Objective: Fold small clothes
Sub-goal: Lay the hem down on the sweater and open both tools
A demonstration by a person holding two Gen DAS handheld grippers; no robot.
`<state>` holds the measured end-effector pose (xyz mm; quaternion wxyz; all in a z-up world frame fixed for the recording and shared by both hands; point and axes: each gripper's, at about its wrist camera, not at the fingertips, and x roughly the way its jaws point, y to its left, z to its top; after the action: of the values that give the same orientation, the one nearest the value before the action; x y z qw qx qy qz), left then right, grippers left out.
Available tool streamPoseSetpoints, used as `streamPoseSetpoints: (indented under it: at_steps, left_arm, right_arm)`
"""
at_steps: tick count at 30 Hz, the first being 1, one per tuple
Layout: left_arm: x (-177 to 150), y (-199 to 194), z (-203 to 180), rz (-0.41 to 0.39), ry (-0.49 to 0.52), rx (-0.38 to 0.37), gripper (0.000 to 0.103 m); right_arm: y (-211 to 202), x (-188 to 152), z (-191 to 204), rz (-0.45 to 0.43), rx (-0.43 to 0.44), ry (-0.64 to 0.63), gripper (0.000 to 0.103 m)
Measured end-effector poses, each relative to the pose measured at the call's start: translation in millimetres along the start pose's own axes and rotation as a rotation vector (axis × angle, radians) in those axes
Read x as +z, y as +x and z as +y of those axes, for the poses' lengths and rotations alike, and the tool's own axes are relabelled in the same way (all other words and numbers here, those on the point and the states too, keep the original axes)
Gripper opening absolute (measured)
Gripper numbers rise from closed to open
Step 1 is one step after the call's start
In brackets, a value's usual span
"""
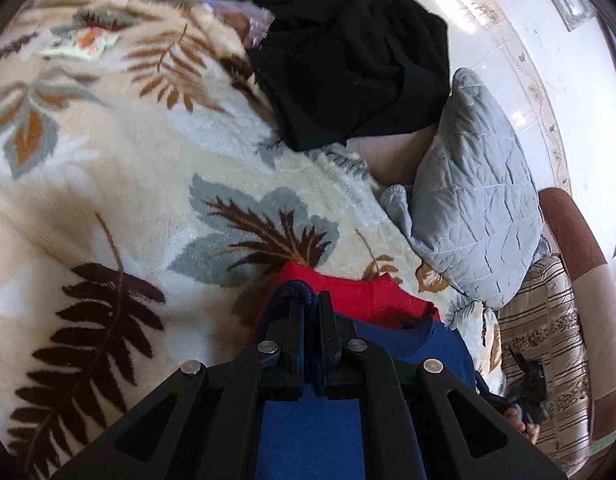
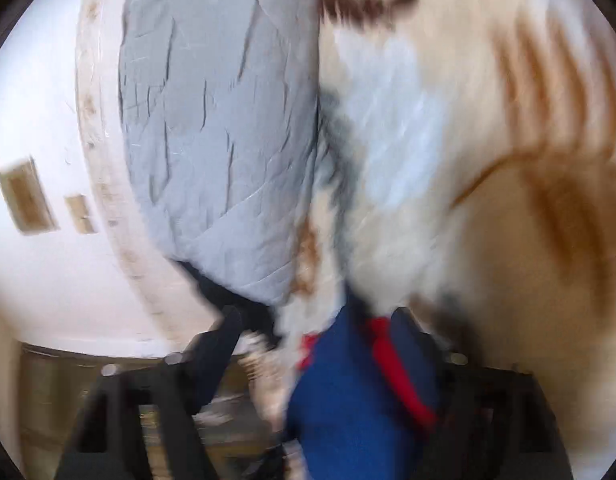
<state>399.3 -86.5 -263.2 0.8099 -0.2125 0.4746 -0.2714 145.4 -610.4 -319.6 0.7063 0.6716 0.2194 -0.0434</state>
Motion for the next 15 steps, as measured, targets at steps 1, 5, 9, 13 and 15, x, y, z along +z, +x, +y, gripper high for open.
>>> streamPoseSetpoints:
  at_steps: [1, 5, 9, 13, 15]
  left_arm:
    - [1.0, -1.4, -3.5, -0.012, 0.004, -0.001, 0.007]
    - [-7.9, -29.0, -28.2, -0.103, 0.071, 0.053, 0.048]
    - [-21.2, -70.3, -45.8, -0.302, 0.146, 0.118, 0.08]
    - [-30.1, -78.1, -42.4, -0.237, 0.097, 0.136, 0.082]
    - [-45.4, -73.2, -36.7, -0.17, 0.054, 0.144, 0.082]
  right_arm:
    - [0.5, -3.8, 6.8, 0.018, -0.009, -0.039, 0.081]
    - [1.2, -37.5, 44.8, 0.058, -0.068, -0.216, 0.081]
    - [5.2, -83.2, 74.2, 0.096, -0.177, -0.419, 0.079]
    - [-2.3, -122.4, 77.8, 0.109, -0.239, -0.527, 0.079]
    - [-6.2, -138.7, 76.3, 0.123, -0.266, -0.566, 0.079]
